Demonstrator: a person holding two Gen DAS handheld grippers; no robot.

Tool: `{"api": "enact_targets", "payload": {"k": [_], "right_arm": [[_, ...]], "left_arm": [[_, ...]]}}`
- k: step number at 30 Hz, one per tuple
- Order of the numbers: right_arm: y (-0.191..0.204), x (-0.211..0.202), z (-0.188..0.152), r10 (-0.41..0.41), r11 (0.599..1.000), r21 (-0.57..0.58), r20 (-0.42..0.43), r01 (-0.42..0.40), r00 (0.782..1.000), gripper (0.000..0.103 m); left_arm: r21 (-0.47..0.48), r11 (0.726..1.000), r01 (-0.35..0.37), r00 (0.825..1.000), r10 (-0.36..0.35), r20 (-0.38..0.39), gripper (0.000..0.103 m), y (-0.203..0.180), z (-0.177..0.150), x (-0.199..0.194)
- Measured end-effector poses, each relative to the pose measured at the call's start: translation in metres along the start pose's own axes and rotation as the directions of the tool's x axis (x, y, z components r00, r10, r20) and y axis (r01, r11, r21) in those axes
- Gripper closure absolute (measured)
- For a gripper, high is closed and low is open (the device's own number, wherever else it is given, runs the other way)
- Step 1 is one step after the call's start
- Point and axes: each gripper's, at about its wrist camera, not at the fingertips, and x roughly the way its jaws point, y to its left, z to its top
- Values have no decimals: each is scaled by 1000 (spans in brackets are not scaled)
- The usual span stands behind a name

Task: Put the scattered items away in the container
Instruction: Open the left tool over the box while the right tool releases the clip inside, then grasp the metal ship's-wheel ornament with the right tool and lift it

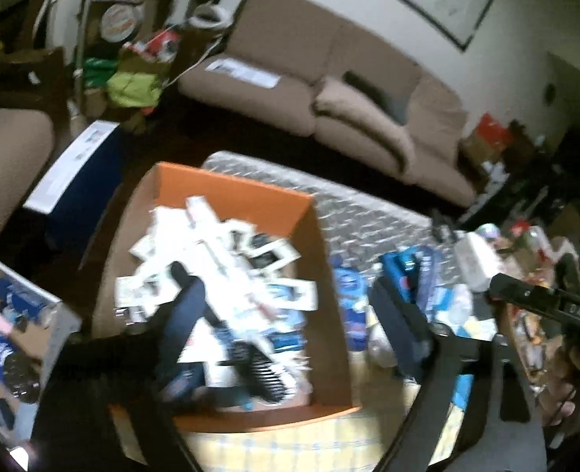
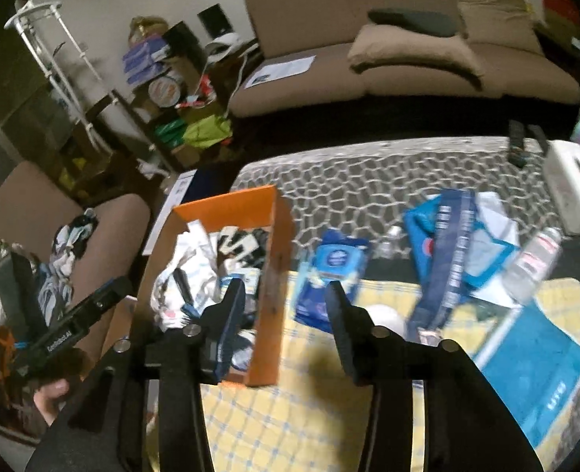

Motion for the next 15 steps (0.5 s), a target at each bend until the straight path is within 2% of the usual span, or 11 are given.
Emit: {"api": "enact_targets", "payload": {"k": [3,6,8,11,15], "right_arm": [[-15,-24,-14,-53,999,2,15,53,998,55],[-33,-39,-35,-111,994,5,15,110,994,44],[-46,-41,-52,-144,989,8,18,144,989,36],[-66,-33,-72,-186,983,5,0,186,983,26],[-90,4,-100,-249,967,-59,-55,246,967,24]], "left_arm": [[39,999,27,1000,-26,-16,15,-19,-7,5],[86,996,22,999,-18,-47,15,-35,-16,11],[102,994,24,998,-18,-62,11,-43,-22,14],[129,991,24,997,-15,-72,8,-53,-30,16],[163,987,2,997,11,-73,8,-65,-38,18]]}}
